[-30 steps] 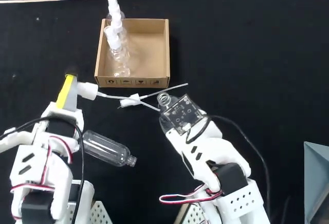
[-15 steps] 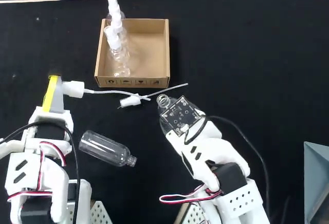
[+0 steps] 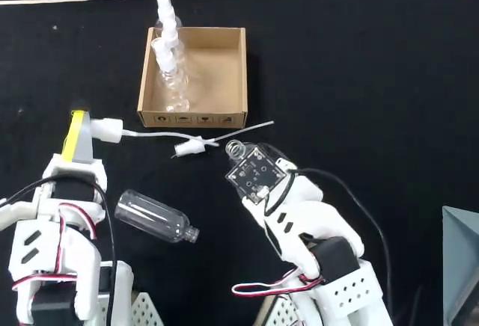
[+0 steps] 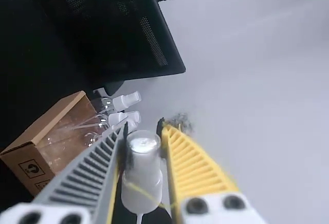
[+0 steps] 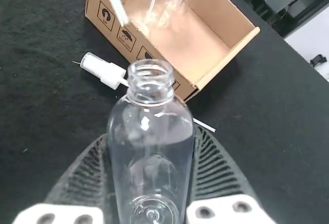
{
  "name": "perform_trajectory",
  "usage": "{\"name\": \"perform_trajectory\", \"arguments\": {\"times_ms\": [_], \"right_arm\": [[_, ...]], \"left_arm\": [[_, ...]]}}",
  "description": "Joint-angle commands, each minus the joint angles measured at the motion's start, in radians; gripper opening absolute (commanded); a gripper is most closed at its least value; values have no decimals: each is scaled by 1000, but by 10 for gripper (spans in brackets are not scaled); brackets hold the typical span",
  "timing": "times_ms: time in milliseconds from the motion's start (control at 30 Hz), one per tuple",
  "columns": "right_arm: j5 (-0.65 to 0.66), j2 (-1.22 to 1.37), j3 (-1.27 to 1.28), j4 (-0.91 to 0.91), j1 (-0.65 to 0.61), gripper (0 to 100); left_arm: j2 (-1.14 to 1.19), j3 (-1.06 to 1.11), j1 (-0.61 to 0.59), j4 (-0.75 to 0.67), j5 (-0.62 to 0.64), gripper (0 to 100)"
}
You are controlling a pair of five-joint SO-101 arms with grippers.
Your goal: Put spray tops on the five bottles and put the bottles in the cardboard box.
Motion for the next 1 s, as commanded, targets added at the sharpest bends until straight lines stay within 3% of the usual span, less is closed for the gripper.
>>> {"name": "perform_trajectory", "arguments": {"times_ms": [0, 967], "right_arm": [[11, -19, -8, -26, -20, 11], [3, -19, -5, -20, -78, 11]], "left_arm": [[-3, -8, 45, -17, 0, 28], [-3, 24, 68, -20, -2, 28]]}}
